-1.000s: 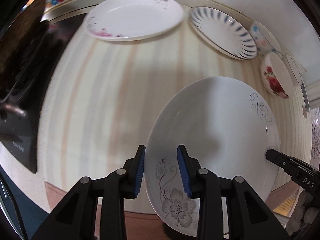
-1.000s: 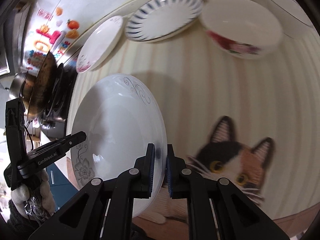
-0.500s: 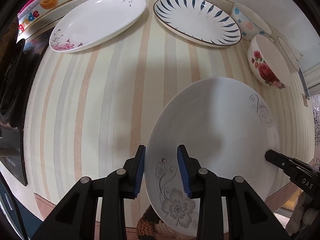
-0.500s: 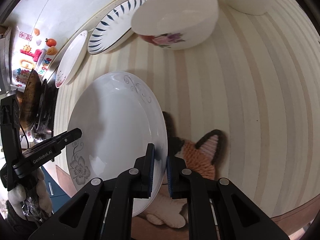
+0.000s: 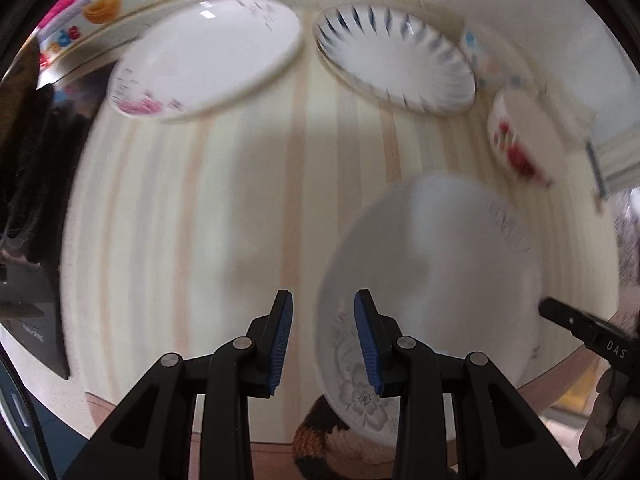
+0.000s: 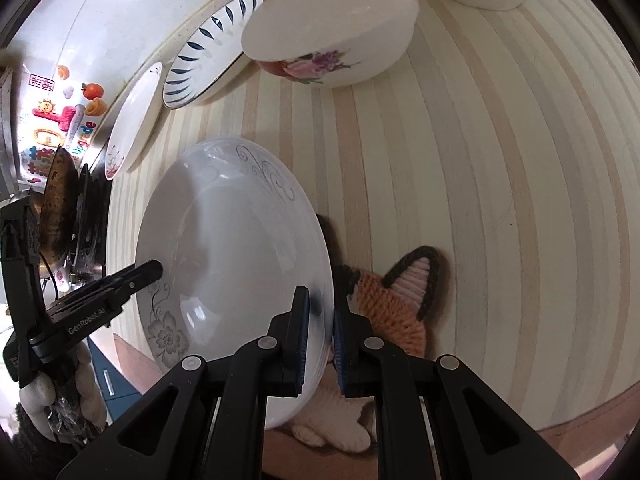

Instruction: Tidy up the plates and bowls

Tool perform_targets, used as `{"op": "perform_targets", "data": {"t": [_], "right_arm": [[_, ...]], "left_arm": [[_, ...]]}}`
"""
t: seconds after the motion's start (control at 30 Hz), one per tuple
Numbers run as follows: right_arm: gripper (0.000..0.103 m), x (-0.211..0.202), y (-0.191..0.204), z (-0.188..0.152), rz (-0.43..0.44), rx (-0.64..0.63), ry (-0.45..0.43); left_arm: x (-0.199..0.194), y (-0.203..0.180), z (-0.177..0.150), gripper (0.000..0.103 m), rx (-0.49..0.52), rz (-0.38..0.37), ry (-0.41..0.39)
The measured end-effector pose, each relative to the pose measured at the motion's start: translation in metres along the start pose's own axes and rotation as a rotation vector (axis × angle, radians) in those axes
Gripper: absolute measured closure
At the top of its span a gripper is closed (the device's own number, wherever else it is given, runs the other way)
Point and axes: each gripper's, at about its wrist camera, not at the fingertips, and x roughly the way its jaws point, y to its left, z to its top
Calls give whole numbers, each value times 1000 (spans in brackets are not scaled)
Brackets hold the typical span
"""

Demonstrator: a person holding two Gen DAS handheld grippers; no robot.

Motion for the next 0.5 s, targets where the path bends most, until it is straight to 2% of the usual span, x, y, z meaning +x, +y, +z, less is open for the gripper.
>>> {"op": "perform_targets", "data": {"t": [0.13, 0.27, 0.3, 0.37, 0.5], "right_arm": [[86, -51, 11, 5, -36, 24, -78], [58, -79, 52, 24, 26, 9, -152], [53, -79, 67, 34, 51, -7, -162], [52, -68, 100, 60, 100, -43, -162], [52, -22, 165, 125, 100, -158, -159]], "left_arm": [[-33, 36, 29, 72, -93, -2, -89], [-31, 73, 61, 72, -170, 39, -133], [-25, 84, 70, 72, -198, 43, -133], [-14, 105, 84, 72, -249, 53, -123], [7, 134, 104, 72, -313, 65, -116]]}}
